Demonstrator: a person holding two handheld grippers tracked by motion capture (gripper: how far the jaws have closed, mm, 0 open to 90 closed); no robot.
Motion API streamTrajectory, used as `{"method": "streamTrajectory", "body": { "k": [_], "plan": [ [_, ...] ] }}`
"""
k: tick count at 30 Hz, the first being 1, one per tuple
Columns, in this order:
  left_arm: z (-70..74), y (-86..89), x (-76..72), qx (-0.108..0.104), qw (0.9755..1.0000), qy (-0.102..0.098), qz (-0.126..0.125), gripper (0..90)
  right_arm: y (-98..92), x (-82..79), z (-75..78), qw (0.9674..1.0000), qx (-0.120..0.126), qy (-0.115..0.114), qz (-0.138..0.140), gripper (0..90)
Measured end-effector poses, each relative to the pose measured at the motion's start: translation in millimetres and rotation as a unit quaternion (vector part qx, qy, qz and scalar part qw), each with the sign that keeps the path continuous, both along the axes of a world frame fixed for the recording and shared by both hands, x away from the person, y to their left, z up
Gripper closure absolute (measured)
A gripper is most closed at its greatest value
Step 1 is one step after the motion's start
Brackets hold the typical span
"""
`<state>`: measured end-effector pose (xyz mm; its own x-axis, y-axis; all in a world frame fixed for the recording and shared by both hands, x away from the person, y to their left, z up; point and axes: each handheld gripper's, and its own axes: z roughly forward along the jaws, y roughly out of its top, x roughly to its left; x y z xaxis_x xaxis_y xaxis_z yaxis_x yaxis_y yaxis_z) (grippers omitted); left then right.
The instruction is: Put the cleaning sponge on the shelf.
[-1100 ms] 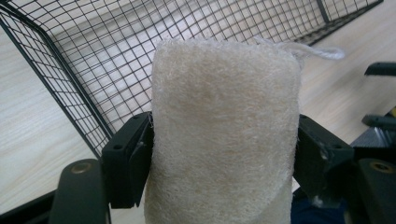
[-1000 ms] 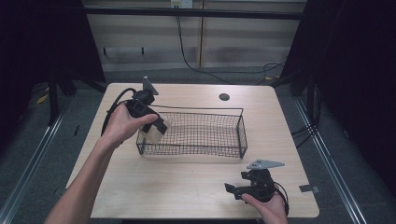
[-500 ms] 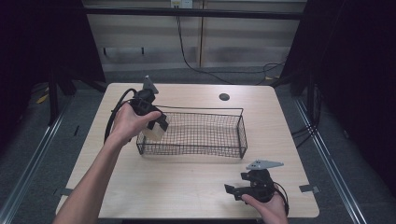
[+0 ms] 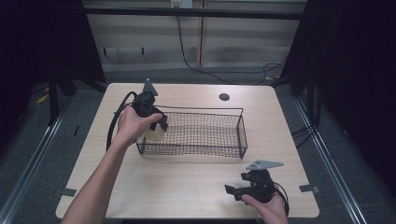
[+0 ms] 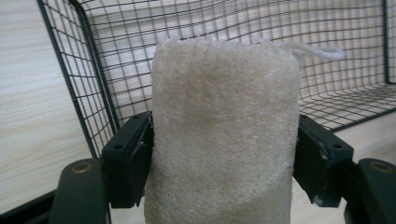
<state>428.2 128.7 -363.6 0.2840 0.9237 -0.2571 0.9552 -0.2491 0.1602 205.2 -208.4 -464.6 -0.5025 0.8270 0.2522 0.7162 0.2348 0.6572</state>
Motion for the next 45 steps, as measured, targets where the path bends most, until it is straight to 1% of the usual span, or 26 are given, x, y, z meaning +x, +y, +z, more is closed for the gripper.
{"method": "streamTrajectory", "body": {
  "k": [4, 5, 6, 7, 11, 13, 15, 16, 18, 20, 22, 24, 25, 28, 30, 31, 32, 33, 34, 35, 36, 39, 42, 43, 44, 45],
  "plan": [
    [-1.8, -2.3, 2.4, 0.002, 1.0, 0.005, 0.007, 28.9, 0.3, 0.1, -0.1, 1.0, 0.0, 0.004, 0.002, 18.0],
    [-2.7, -3.5, 3.2, 0.003, 0.9999, 0.001, 0.014, 28.9, 0.4, 0.1, -0.1, 1.0, 0.0, 0.005, 0.002, 18.1],
    [-2.4, -3.9, 4.4, 0.007, 0.9999, 0.004, 0.015, 28.9, 0.3, 0.1, 0.1, 1.0, 0.0, 0.005, 0.002, 18.1],
    [-3.2, -4.9, 5.3, 0.01, 0.9997, -0.001, 0.02, 28.9, -0.1, -0.1, 0.3, 1.0, 0.002, 0.001, 0.002, 18.1],
    [-7.2, -6.8, 10.2, 0.02, 0.999, 0.002, 0.039, 28.9, -2.3, -1.9, 1.1, 1.0, 0.004, 0.001, 0.0, 18.1],
    [-9.4, -8.3, 11.3, 0.022, 0.999, 0.006, 0.038, 28.9, -3.0, -1.5, 1.2, 1.0, 0.005, 0.002, -0.001, 18.1],
    [-12.9, -10.5, 11.6, 0.027, 0.9985, 0.008, 0.046, 28.9, -2.7, -1.4, 1.2, 1.0, 0.006, 0.002, 0.0, 18.1],
    [-14.3, -10.2, 12.1, 0.024, 0.9986, 0.011, 0.047, 28.9, -2.4, -1.3, 1.0, 1.0, 0.005, 0.002, 0.0, 18.1],
    [-18.0, -11.1, 12.5, 0.034, 0.9981, 0.01, 0.05, 28.9, -1.9, -1.3, 1.0, 1.0, 0.005, 0.001, 0.004, 18.1],
    [-21.7, -10.6, 12.8, 0.038, 0.9979, 0.007, 0.052, 28.9, -1.5, -1.8, 1.2, 1.0, 0.003, 0.0, 0.004, 18.1],
    [-25.9, -10.5, 12.6, 0.052, 0.9972, 0.01, 0.052, 28.8, -2.0, -1.8, 1.3, 1.0, 0.004, 0.0, 0.005, 18.1],
    [-28.9, -9.4, 13.2, 0.049, 0.997, 0.012, 0.058, 28.9, -2.2, -1.7, 1.4, 1.0, 0.004, 0.002, 0.001, 18.1],
    [-30.6, -8.7, 13.5, 0.048, 0.9972, 0.015, 0.056, 28.8, -2.3, -1.5, 1.2, 1.0, 0.005, 0.002, 0.001, 18.1],
    [-35.5, -7.7, 14.6, 0.051, 0.9963, 0.02, 0.066, 28.8, -2.2, -1.1, 0.8, 1.0, 0.005, -0.001, 0.004, 18.1],
    [-37.7, -6.3, 15.1, 0.046, 0.9964, 0.023, 0.067, 28.8, -2.0, -1.1, 1.0, 1.0, 0.004, -0.001, 0.004, 18.1],
    [-39.1, -6.8, 14.9, 0.049, 0.996, 0.021, 0.072, 28.8, -1.9, -1.3, 1.1, 1.0, 0.003, 0.0, 0.004, 18.1],
    [-40.8, -6.1, 15.0, 0.05, 0.996, 0.026, 0.069, 28.8, -1.8, -1.3, 1.1, 1.0, 0.003, 0.0, 0.004, 18.1],
    [-42.4, -6.7, 14.9, 0.048, 0.9957, 0.026, 0.075, 28.8, -1.9, -1.4, 1.0, 1.0, 0.004, 0.001, 0.004, 18.1],
    [-43.7, -5.9, 15.2, 0.052, 0.9958, 0.03, 0.07, 28.8, -2.0, -1.3, 0.9, 1.0, 0.005, 0.001, 0.003, 18.1],
    [-45.3, -7.1, 15.1, 0.053, 0.9952, 0.027, 0.078, 28.8, -2.1, -1.2, 0.9, 1.0, 0.005, 0.002, 0.002, 18.1],
    [-46.4, -6.9, 15.1, 0.054, 0.9954, 0.029, 0.074, 28.8, -2.1, -1.3, 1.1, 1.0, 0.006, 0.001, 0.002, 18.1],
    [-49.2, -7.1, 15.1, 0.055, 0.995, 0.03, 0.077, 28.8, -2.2, -1.2, 0.9, 1.0, 0.005, 0.001, 0.003, 18.1],
    [-52.8, -6.4, 15.3, 0.057, 0.9948, 0.038, 0.075, 28.8, -2.0, -1.0, 0.9, 1.0, 0.005, 0.001, 0.004, 18.1],
    [-54.0, -7.4, 14.8, 0.059, 0.994, 0.036, 0.085, 28.8, -1.9, -1.1, 0.8, 1.0, 0.004, 0.001, 0.005, 18.1],
    [-55.2, -8.1, 14.8, 0.061, 0.9937, 0.037, 0.086, 28.8, -1.9, -1.1, 0.8, 1.0, 0.004, 0.002, 0.005, 18.1],
    [-56.2, -8.5, 14.8, 0.065, 0.9939, 0.04, 0.08, 28.8, -1.8, -1.1, 0.9, 1.0, 0.004, 0.002, 0.005, 18.1]
  ]
}}
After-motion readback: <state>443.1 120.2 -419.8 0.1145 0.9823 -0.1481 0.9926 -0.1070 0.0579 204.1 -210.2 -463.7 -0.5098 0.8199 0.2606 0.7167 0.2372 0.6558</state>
